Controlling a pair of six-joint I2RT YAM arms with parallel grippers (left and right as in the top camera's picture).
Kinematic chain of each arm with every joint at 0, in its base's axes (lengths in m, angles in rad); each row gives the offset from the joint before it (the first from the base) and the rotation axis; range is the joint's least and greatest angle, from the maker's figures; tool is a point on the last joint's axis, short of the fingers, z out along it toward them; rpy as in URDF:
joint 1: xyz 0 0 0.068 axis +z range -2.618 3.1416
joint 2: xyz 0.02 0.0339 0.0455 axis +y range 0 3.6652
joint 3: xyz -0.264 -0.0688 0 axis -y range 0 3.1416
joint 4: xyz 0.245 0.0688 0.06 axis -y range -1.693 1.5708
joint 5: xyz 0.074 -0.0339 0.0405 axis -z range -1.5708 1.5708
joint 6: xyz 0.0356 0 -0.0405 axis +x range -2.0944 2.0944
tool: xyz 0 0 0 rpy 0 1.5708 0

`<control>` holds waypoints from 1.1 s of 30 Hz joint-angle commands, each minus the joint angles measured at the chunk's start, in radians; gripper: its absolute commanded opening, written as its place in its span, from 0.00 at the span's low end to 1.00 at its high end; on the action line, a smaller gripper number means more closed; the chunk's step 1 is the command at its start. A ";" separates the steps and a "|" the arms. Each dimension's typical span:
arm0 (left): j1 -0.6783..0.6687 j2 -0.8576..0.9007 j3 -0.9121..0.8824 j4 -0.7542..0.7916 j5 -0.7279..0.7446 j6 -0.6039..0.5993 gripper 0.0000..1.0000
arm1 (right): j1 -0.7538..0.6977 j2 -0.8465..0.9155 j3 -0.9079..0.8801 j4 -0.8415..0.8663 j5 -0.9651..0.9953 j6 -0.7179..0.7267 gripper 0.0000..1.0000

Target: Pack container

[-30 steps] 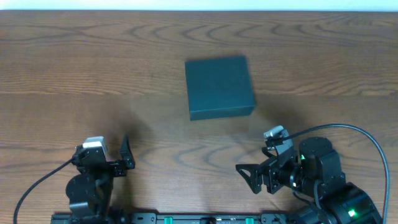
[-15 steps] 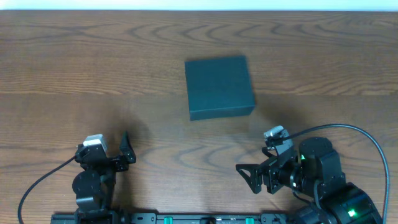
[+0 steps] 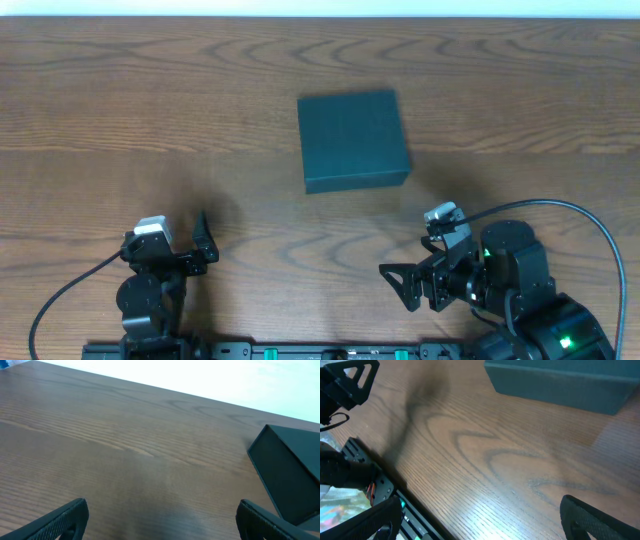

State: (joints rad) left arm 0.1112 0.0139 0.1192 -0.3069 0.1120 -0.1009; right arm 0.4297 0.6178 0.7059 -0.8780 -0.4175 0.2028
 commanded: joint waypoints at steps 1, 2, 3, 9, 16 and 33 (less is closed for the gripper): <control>-0.001 -0.010 -0.026 0.000 -0.011 0.011 0.95 | 0.004 -0.002 -0.002 -0.001 -0.001 0.010 0.99; -0.001 -0.010 -0.026 0.000 -0.011 0.011 0.95 | 0.004 -0.002 -0.002 -0.001 -0.001 0.010 0.99; -0.001 -0.010 -0.026 0.000 -0.011 0.011 0.95 | 0.004 -0.002 -0.002 -0.001 -0.001 0.010 0.99; -0.001 -0.010 -0.026 0.001 -0.011 0.011 0.95 | 0.004 -0.002 -0.002 -0.001 -0.001 0.010 0.99; -0.001 -0.010 -0.026 0.000 -0.011 0.011 0.95 | 0.008 -0.077 -0.023 0.015 0.193 -0.124 0.99; -0.001 -0.010 -0.026 0.000 -0.011 0.011 0.95 | 0.008 -0.597 -0.527 0.275 0.226 -0.174 0.99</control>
State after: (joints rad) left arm 0.1104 0.0128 0.1181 -0.3027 0.1116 -0.1009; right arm 0.4297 0.0734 0.2043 -0.6075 -0.2008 0.0437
